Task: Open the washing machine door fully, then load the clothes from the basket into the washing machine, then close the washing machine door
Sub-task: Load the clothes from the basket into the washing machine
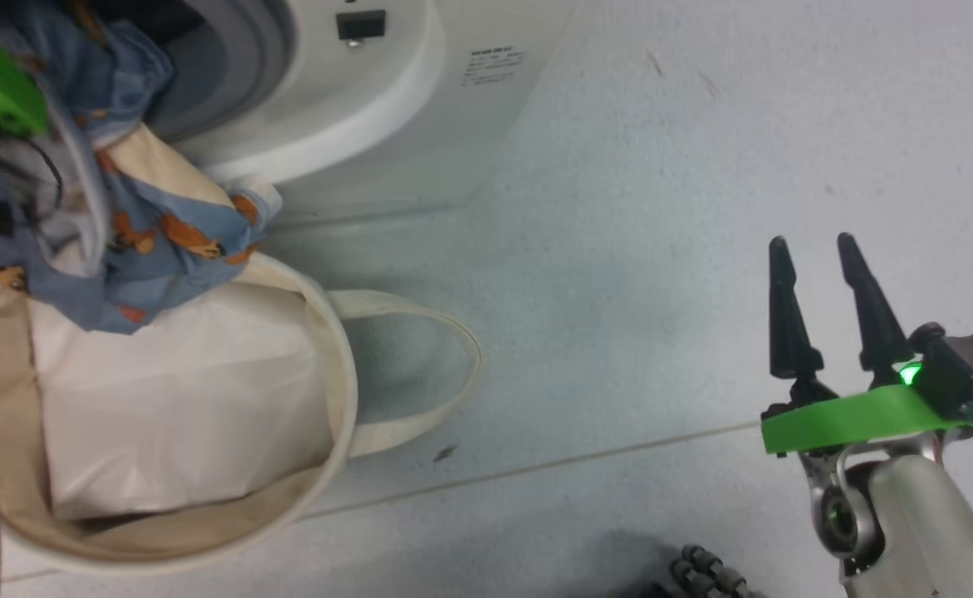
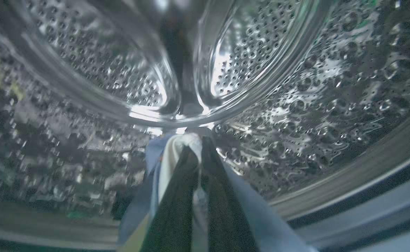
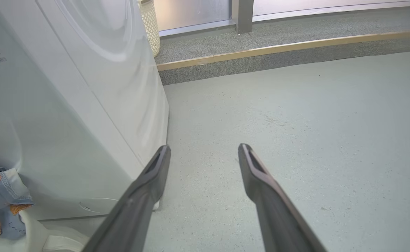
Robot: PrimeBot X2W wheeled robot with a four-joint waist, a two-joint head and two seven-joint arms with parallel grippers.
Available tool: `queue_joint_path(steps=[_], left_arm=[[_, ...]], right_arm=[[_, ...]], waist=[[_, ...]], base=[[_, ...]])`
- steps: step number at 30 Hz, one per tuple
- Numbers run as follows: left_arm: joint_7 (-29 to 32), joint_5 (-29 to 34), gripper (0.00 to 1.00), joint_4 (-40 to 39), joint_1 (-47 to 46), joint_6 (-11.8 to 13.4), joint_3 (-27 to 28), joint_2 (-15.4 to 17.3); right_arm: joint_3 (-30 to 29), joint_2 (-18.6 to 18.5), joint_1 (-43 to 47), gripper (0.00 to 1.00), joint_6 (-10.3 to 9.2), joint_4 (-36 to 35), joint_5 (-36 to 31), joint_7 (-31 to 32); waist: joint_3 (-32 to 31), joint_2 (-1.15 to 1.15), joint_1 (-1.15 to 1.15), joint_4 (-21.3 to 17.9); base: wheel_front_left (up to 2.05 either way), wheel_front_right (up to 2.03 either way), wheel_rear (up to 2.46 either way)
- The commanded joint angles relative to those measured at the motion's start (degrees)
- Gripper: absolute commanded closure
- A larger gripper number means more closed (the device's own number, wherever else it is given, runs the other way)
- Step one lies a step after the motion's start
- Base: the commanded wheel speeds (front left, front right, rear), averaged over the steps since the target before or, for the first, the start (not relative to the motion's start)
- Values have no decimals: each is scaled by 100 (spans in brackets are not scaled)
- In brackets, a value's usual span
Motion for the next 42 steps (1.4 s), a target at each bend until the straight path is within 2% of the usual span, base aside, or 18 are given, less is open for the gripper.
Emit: queue_joint_path(steps=[1,5,8,12,14,17,19,21,24,32,36,42], left_arm=[[-27,118,100,-315,-253,32,24,318],[-27,206,100,-1585,-399,366,299,320],[-27,253,100,-2219,-272,446,551,231],[-27,350,100,-1865,-104,328,580,107],[-5,406,1,-1004,-64,232,431,52],[361,422,0,88,-236,161,296,9],[786,472,0,624,-324,256,226,10],[1062,507,0,848,-337,337,167,-7],[1067,455,0,952,-274,411,181,-49],[192,202,0,1002,192,322,283,-297],[5,139,0,833,537,217,281,-435],[-24,24,0,-427,1721,60,396,-537]], right_arm=[[40,-15,119,0,3,-207,-69,-71],[-94,38,96,0,3,-395,-145,-71],[-110,74,80,0,3,-481,-181,-71],[-22,132,54,0,3,-461,-199,-71],[36,144,37,0,3,-413,-197,-71],[81,150,6,0,3,-368,-181,-71],[105,144,-10,0,3,-338,-170,-71],[143,143,-31,0,3,-295,-148,-71],[235,141,-83,0,3,-206,-103,-71],[484,121,-217,0,3,145,90,-71],[574,125,-244,0,3,278,174,-71],[700,135,-260,0,3,421,294,-71]], waist=[[235,0,-1,-113],[423,0,-1,-106],[486,0,-1,-86],[472,0,-1,-60],[404,0,-1,-57],[304,0,-1,-68],[223,0,-1,-66],[119,0,-1,-66],[-71,0,-1,-48],[-782,0,-1,135],[-1069,0,-1,268],[-1574,0,-1,549]], base=[[0,0,0],[0,0,0],[0,0,0],[0,0,0],[0,0,0],[0,0,0],[0,0,0],[0,0,0],[0,0,0],[0,0,0],[0,0,0],[0,0,0]])
